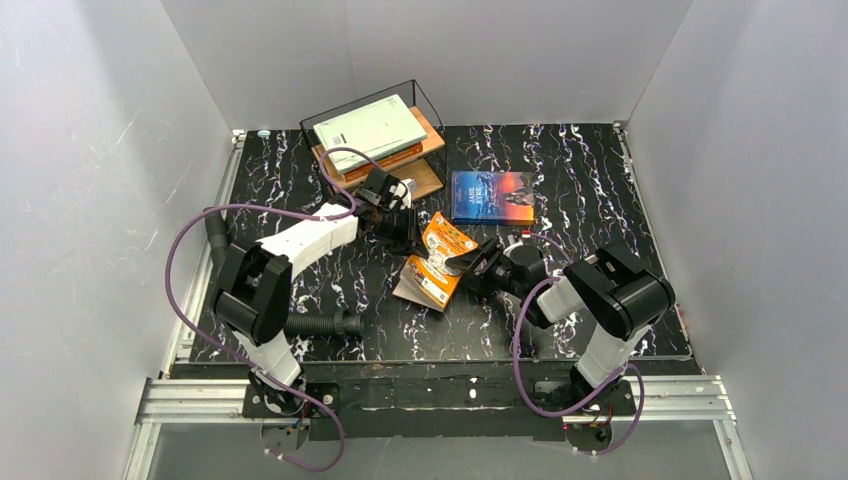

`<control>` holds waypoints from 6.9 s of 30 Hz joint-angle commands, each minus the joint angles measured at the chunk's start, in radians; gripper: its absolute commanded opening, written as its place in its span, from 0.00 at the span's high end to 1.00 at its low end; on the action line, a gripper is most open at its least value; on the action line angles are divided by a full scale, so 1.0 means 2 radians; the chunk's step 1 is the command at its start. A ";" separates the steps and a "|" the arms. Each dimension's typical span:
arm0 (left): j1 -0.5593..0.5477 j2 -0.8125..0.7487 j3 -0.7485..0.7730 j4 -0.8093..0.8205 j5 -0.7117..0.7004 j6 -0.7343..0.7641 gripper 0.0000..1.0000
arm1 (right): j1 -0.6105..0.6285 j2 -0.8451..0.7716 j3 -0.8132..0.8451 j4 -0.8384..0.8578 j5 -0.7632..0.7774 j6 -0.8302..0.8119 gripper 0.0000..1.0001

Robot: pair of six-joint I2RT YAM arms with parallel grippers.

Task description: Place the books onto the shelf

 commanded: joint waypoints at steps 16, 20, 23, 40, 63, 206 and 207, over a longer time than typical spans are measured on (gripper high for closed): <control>0.002 0.017 -0.001 -0.034 0.056 0.007 1.00 | 0.002 0.014 -0.034 0.229 -0.053 0.006 0.37; 0.002 0.024 0.000 -0.028 0.073 0.002 1.00 | 0.002 0.047 0.003 0.237 -0.062 0.005 0.37; 0.002 0.029 0.000 -0.026 0.082 -0.003 1.00 | 0.002 0.072 0.022 0.276 -0.059 0.026 0.37; 0.000 0.035 0.023 -0.109 0.068 0.056 1.00 | 0.002 -0.030 0.021 0.275 -0.078 -0.009 0.50; 0.002 -0.002 0.063 -0.159 0.113 0.111 0.64 | -0.004 -0.002 0.043 0.257 -0.093 -0.002 0.99; 0.136 -0.251 0.263 -0.390 -0.235 0.039 0.02 | 0.075 0.120 0.265 -0.012 0.141 0.067 0.99; 0.137 -0.251 0.263 -0.390 -0.234 0.040 0.02 | 0.075 0.111 0.266 -0.015 0.144 0.059 0.99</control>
